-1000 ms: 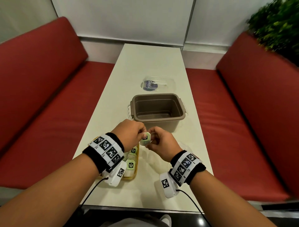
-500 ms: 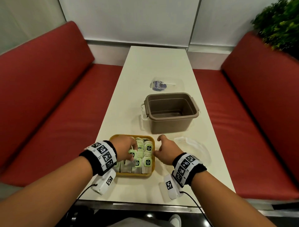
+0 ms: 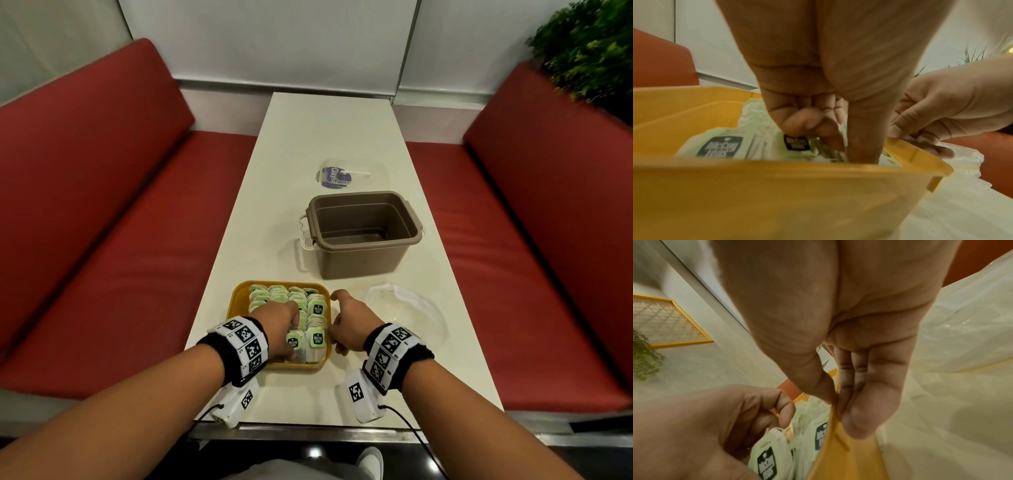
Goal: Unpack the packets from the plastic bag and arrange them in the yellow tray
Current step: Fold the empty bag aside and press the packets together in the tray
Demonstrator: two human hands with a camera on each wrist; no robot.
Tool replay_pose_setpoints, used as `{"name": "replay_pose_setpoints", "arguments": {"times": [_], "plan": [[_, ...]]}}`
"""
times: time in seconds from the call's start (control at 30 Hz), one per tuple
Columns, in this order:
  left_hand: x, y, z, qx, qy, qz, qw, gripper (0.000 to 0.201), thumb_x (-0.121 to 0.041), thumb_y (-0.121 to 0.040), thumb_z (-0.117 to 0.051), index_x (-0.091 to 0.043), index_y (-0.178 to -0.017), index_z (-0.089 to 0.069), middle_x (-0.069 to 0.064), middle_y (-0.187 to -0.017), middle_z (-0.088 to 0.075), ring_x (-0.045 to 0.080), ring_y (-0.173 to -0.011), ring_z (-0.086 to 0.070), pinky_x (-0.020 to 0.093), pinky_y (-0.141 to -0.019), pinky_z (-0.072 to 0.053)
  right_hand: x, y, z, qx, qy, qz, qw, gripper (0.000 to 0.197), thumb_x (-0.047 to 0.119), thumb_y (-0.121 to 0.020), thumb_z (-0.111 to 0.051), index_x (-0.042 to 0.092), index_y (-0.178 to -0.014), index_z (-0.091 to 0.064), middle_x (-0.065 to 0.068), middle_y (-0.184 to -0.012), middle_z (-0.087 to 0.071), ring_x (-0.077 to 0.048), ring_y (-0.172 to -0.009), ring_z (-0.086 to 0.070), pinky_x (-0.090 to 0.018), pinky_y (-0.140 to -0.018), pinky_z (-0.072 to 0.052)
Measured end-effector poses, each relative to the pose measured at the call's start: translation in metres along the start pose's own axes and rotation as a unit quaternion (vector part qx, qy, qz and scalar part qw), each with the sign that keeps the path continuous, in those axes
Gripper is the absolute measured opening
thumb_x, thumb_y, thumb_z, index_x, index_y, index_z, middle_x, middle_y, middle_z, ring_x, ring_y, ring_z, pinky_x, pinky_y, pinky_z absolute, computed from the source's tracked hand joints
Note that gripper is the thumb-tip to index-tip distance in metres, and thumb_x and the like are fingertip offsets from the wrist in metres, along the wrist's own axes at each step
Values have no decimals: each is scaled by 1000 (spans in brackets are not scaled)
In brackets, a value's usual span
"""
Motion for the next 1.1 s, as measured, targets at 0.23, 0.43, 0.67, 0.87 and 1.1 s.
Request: {"name": "replay_pose_setpoints", "arguments": {"times": [0.23, 0.43, 0.67, 0.87, 1.1], "plan": [[-23, 0, 21, -29, -42, -25, 998, 66, -35, -63, -88, -23, -112, -45, -2, -109, -55, 18, -91, -55, 30, -76, -46, -5, -3, 8, -24, 14, 13, 1000, 60, 18, -89, -59, 19, -142, -30, -11, -92, -72, -25, -65, -72, -36, -60, -61], [-103, -23, 46, -85, -35, -126, 988, 86, -43, -58, -89, -30, -130, -43, -1, -129, -40, 22, -119, -43, 37, -100, -44, -28, 17, 89, -162, 90, 67, 980, 50, 32, -82, -72, 22, -128, -55, 4, -101, -63, -16, -99, -57, -26, -83, -45], [-163, -71, -7, 59, -140, -76, 985, 146, -51, -43, -94, -34, -151, 3, 11, -159, 16, 44, -140, -25, 53, -108, -38, -117, 29, 127, -84, 216, -57, 971, 144, 60, -39, -92, 28, -154, -11, -6, -161, -12, -33, -145, -17, -55, -113, -31], [-174, -95, -39, 89, -47, -13, 995, 155, -37, -52, -95, -31, -146, 28, 12, -161, -2, 40, -136, -40, 53, -103, -43, -159, 15, 102, -18, 218, -53, 974, 148, 37, -51, -96, 20, -156, 6, -11, -156, -19, -35, -143, -24, -46, -113, -36], [-189, -89, 3, -42, -4, -51, 998, 59, -29, -79, -70, -19, -130, -44, 11, -113, -63, 32, -104, -62, 38, -85, -53, -166, -7, 126, -83, 127, -35, 988, 37, 23, -78, -69, 13, -109, -52, -11, -103, -64, -32, -94, -63, -31, -74, -50]]}}
Point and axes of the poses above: each hand's wrist, its own y-axis away from the middle knuckle, its own z-axis out of the back of the hand, x = y × z, the point moved 9 cm from there along -y, towards the middle knuckle
